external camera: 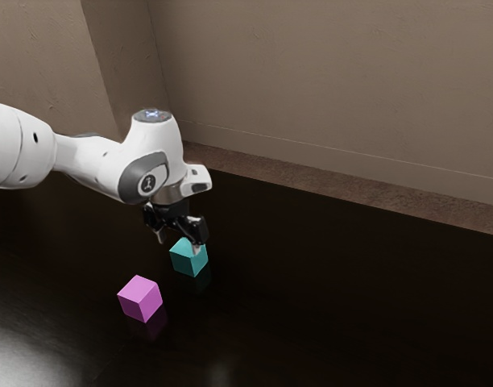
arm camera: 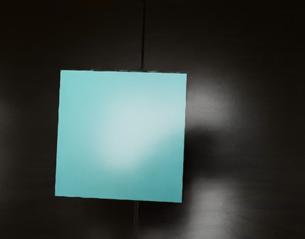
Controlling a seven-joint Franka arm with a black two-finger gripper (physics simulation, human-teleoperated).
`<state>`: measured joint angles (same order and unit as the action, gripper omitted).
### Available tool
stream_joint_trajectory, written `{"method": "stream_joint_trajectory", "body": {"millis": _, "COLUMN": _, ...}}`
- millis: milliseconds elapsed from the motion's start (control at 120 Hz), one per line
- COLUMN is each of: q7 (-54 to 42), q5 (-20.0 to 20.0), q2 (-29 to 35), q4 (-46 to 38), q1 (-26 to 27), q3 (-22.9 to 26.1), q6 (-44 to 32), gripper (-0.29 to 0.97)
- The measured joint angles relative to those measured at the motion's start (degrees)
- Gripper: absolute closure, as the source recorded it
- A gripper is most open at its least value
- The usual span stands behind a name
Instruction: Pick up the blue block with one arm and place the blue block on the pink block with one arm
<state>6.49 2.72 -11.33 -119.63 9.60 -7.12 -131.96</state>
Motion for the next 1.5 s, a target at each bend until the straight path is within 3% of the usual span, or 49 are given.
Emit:
{"method": "stream_joint_trajectory", "body": {"millis": 300, "q7": -5.90, "q5": -1.40, "q2": -5.48, "q4": 4.54, "q1": -1.64, "q3": -0.10, "q6": -3.25, "gripper": 0.00}}
{"method": "stream_joint_trajectory", "body": {"millis": 467, "q7": -7.60, "q5": -9.84, "q2": -4.39, "q4": 2.97, "q1": -1.74, "q3": -0.24, "q6": -3.76, "gripper": 0.00}}
{"method": "stream_joint_trajectory", "body": {"millis": 608, "q7": -8.73, "q5": -12.88, "q2": -4.68, "q4": 2.33, "q1": -2.34, "q3": -0.34, "q6": -3.96, "gripper": 0.00}}
{"method": "stream_joint_trajectory", "body": {"millis": 1433, "q7": -22.02, "q5": -12.93, "q2": -14.00, "q4": 7.46, "q1": -3.45, "q3": -0.72, "q6": -5.18, "gripper": 0.00}}
{"method": "stream_joint_trajectory", "body": {"millis": 1500, "q7": -22.55, "q5": -12.90, "q2": -13.91, "q4": 7.46, "q1": -3.42, "q3": -0.75, "q6": -5.32, "gripper": 0.07}}
